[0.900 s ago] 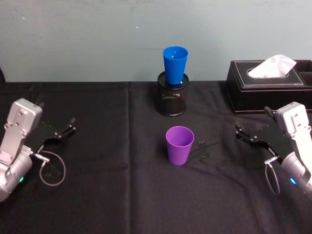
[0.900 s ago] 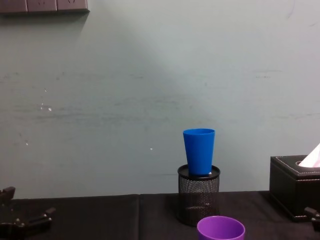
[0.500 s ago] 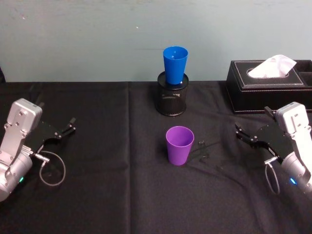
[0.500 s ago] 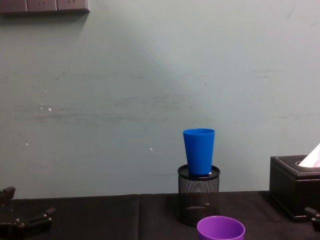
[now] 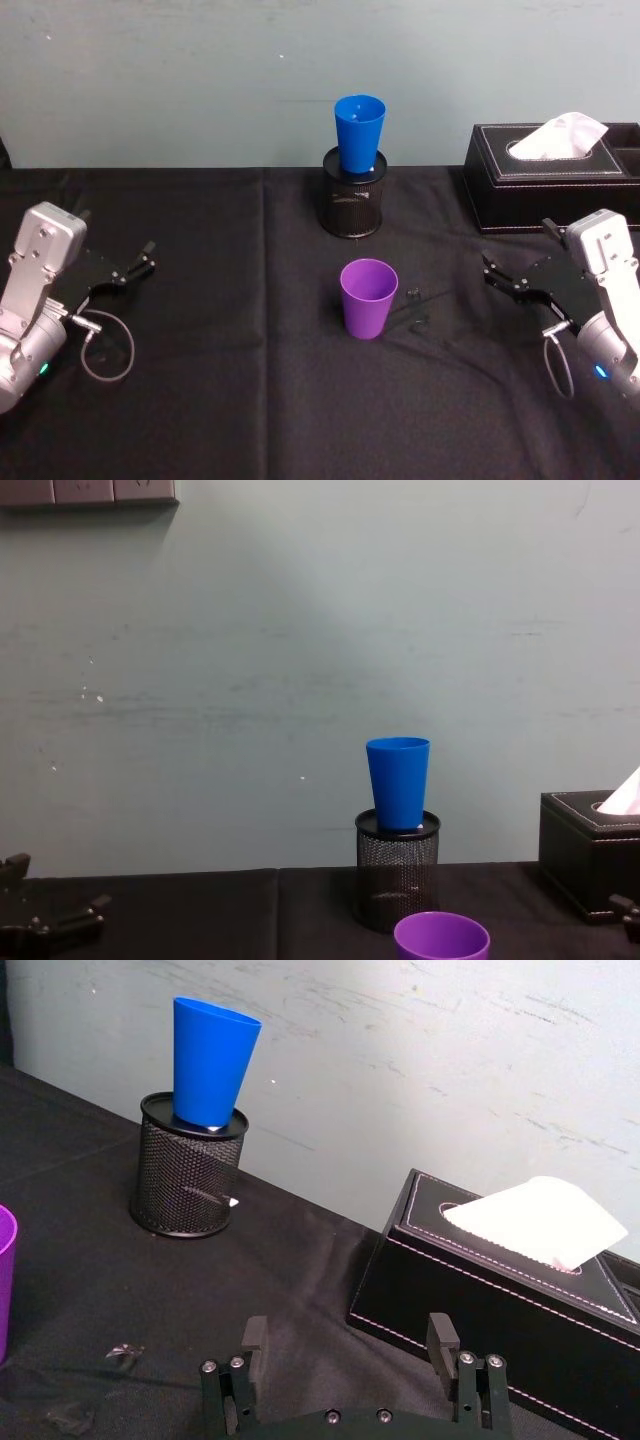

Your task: Pick up one cup with a gripper and tap it against the other cup.

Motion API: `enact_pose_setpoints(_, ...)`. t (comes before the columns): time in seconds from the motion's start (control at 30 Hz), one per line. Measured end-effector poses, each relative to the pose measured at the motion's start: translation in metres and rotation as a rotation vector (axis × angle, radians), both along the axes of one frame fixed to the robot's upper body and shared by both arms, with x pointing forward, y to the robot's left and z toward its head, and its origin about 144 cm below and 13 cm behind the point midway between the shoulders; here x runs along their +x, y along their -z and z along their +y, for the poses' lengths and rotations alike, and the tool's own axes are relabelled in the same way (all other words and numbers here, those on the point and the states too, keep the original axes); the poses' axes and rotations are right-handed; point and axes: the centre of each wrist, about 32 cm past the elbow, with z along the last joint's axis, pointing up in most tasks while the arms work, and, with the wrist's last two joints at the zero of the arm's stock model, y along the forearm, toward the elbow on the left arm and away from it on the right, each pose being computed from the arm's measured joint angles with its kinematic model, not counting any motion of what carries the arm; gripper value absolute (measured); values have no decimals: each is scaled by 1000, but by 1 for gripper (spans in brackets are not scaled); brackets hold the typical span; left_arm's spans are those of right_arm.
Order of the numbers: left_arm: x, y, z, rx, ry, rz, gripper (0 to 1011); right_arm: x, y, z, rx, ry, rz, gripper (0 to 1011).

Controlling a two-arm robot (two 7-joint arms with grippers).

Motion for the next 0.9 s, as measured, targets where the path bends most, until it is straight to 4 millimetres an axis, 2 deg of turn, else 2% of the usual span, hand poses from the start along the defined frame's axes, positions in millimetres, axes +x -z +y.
enact_pose_setpoints(0.9,0,0,0,0,0,0,1000,0,-3,0,11,-8,-13,1004)
